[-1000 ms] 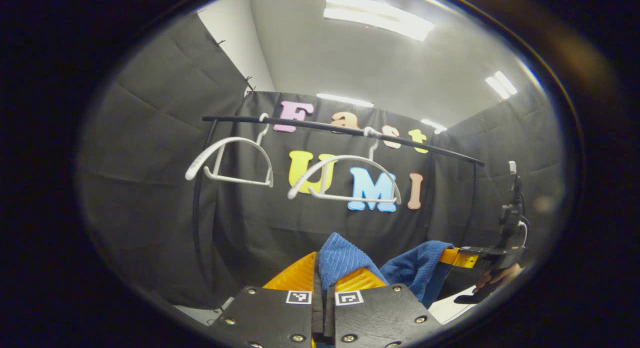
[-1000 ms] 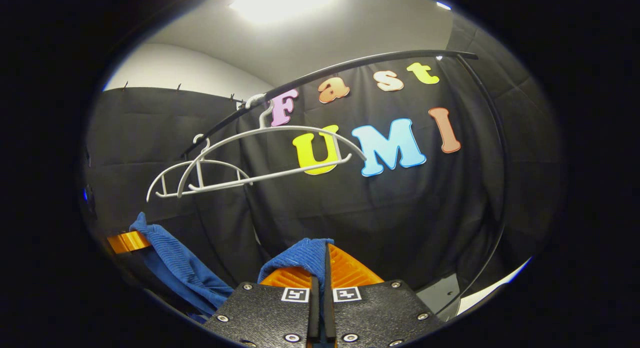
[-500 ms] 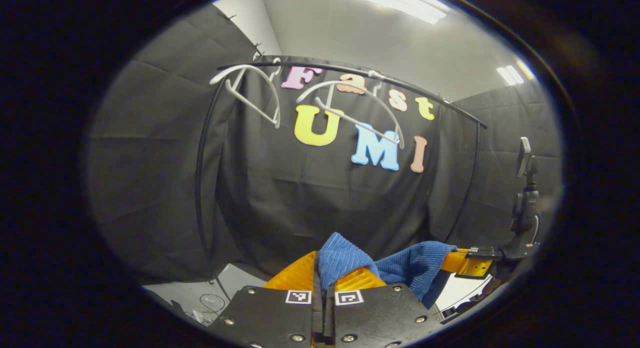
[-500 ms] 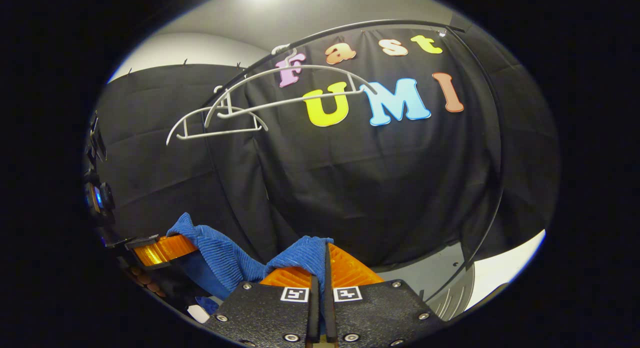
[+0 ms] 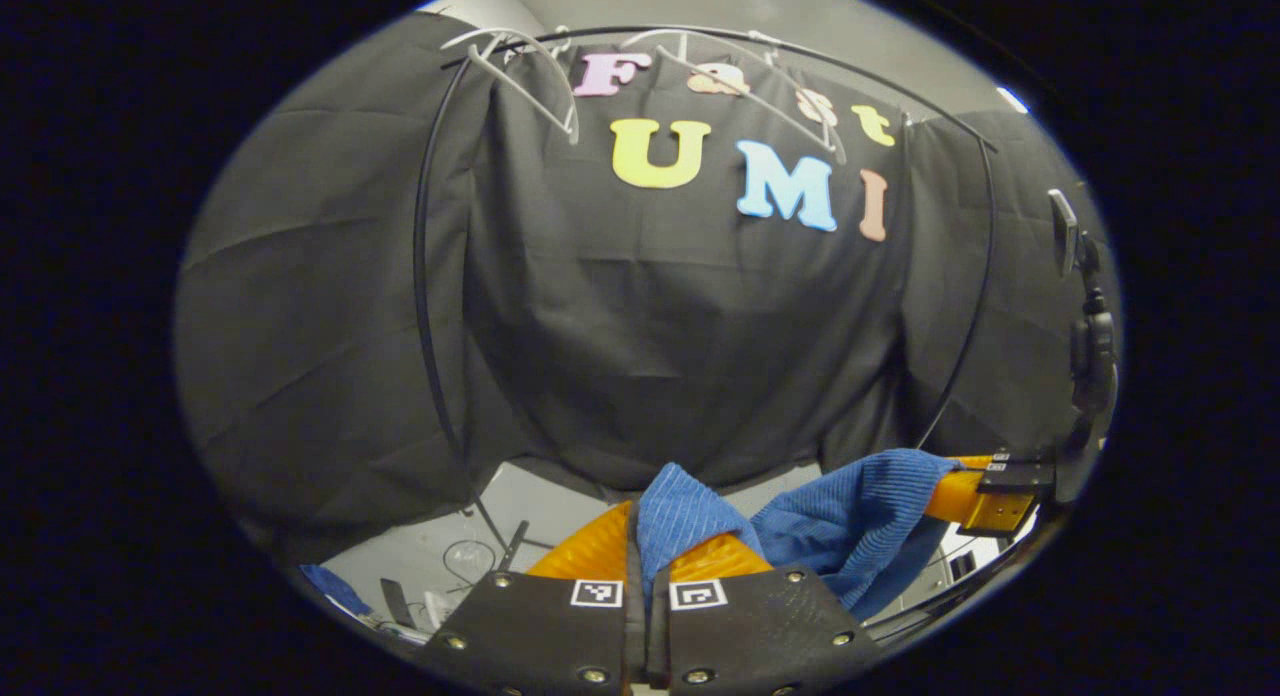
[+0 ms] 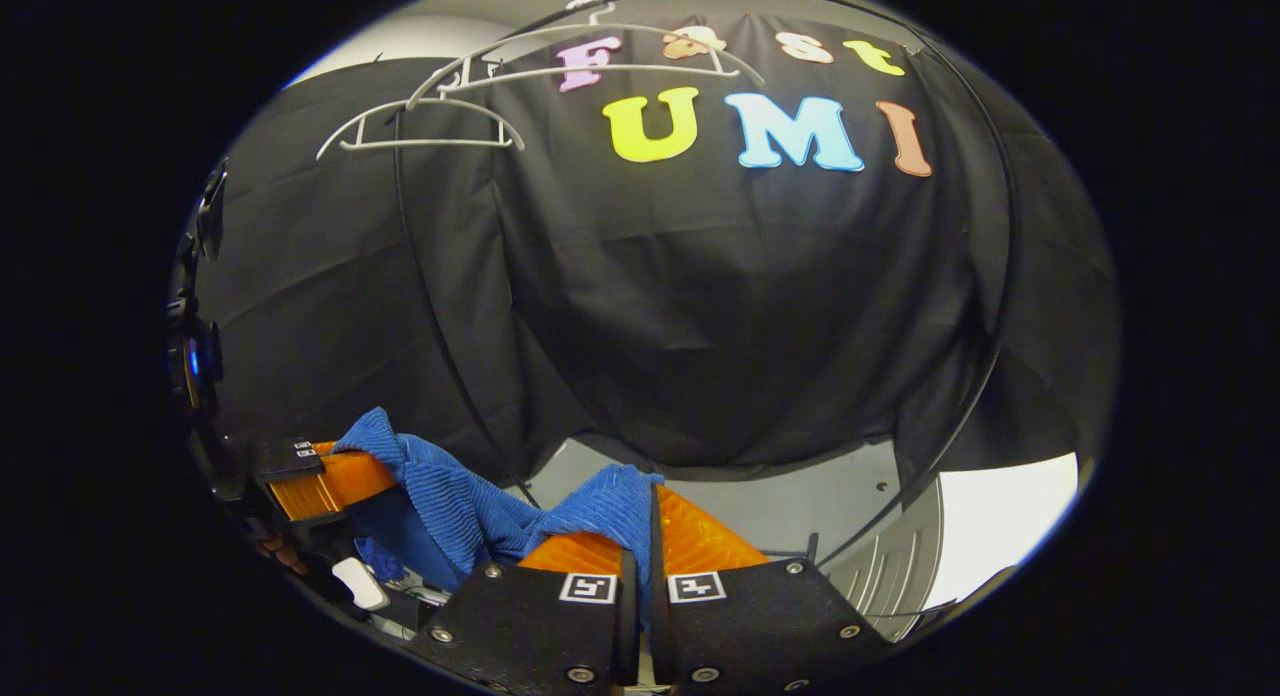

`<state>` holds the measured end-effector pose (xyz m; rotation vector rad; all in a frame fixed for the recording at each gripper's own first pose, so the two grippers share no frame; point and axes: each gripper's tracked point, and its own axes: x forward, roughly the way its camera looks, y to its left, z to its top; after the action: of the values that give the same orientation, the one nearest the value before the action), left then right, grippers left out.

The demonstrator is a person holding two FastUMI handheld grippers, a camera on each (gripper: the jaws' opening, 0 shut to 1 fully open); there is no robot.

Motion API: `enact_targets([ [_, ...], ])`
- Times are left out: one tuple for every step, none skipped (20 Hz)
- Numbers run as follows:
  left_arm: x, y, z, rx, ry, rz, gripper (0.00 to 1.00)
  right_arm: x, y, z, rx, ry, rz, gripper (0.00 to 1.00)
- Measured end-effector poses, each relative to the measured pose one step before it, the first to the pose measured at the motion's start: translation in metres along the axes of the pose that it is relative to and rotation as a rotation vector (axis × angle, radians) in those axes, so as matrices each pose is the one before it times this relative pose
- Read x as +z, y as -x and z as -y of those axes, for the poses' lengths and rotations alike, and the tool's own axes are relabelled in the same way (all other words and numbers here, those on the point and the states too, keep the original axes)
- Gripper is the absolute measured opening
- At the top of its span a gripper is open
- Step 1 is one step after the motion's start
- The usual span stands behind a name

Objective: Grasp the clothes on the hanger with both hands and then place them into the laundry hamper below.

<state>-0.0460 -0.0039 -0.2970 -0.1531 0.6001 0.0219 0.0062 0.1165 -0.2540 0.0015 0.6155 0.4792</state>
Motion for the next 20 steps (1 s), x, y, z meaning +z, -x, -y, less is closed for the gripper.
enact_targets([
  [-0.01260,-0.00184,-0.00127,0.00512,-0.01023,-0.03097,0.07,-0.01122,-0.00208,-0.00120,-0.00381,0.00509,-0.02137,0.06],
  [-0.01211,-0.00284,-0.00014,0.00149,-0.00907,-0.02541,0.02,-0.00939,-0.00229,0.00110,-0.00498,0.00848,-0.02196,0.06],
  [-0.01160,-0.00228,0.00137,-0.00075,-0.00826,-0.02269,0.02,-0.01040,-0.00313,0.00009,-0.00254,0.00755,-0.02100,0.06],
  [-0.00913,-0.00347,-0.00078,0.00133,-0.00689,-0.01965,0.02,-0.00967,-0.00358,0.00033,-0.00134,0.00527,-0.02305,0.06],
  [-0.01073,-0.00513,-0.00188,0.00186,-0.00479,-0.01878,0.07,-0.01088,-0.00181,-0.00222,-0.00056,0.00348,-0.02154,0.06],
  [-0.00762,-0.00501,-0.00157,0.00279,-0.00273,-0.01816,0.02,-0.00850,-0.00165,-0.00037,-0.00175,0.00330,-0.01868,0.06],
  [-0.00758,-0.00365,-0.00010,0.00166,-0.00066,-0.01750,0.02,-0.00986,-0.00176,-0.00141,-0.00359,0.00245,-0.01853,0.06],
  [-0.00543,-0.00247,-0.00008,0.00059,-0.00233,-0.01664,0.07,-0.00644,-0.00273,0.00018,-0.00190,0.00313,-0.01867,0.06],
  [-0.00516,-0.00358,-0.00018,0.00120,-0.00362,-0.01477,0.02,-0.00744,-0.00187,-0.00188,0.00067,0.00238,-0.01582,0.06],
  [-0.00657,-0.00194,-0.00009,0.00049,-0.00557,-0.01699,0.03,-0.00592,-0.00172,-0.00086,-0.00447,0.00599,-0.01712,0.05],
  [-0.01276,0.00445,0.00012,0.00385,-0.00349,-0.01812,0.04,-0.00528,0.00097,-0.00069,-0.01053,0.01148,-0.01036,0.10],
  [-0.00753,0.00083,-0.00315,0.00362,-0.00027,-0.01741,0.06,-0.00317,-0.00037,0.00205,-0.01059,0.01244,-0.00880,0.11],
  [-0.00558,0.00122,-0.00440,0.01104,0.00281,-0.01663,0.06,-0.00490,0.00033,-0.00060,-0.00178,0.00664,-0.01178,0.17],
  [-0.00141,-0.00149,-0.00278,0.00300,0.00228,-0.00344,0.23,-0.00258,0.00036,-0.00097,0.00475,-0.00354,-0.00141,0.22],
  [0.00125,0.00041,-0.00186,0.00244,0.00100,0.00583,0.39,-0.00245,0.00172,-0.00206,0.00368,-0.00330,-0.00272,0.43],
  [0.00521,0.00277,-0.00178,0.00425,0.00194,0.01417,0.56,0.00141,0.00157,-0.00124,-0.00123,-0.00425,0.00705,0.52],
  [0.00606,0.00321,-0.00177,0.00531,-0.00274,0.01782,0.72,0.00189,0.00330,-0.00024,-0.00524,-0.00407,0.00678,0.66],
  [0.00709,0.00263,-0.00179,0.00213,-0.00340,0.01503,0.89,0.00264,0.00116,0.00018,-0.00505,-0.00357,0.00522,0.81],
  [0.00381,0.00694,-0.00236,-0.00213,-0.00427,0.01408,0.89,0.00008,0.00279,-0.00285,-0.00373,-0.00420,0.00719,0.95],
  [0.00730,0.00366,-0.00088,-0.00445,-0.00415,0.01572,0.89,0.00325,0.00256,-0.00110,-0.00415,-0.00300,0.00797,0.95],
])
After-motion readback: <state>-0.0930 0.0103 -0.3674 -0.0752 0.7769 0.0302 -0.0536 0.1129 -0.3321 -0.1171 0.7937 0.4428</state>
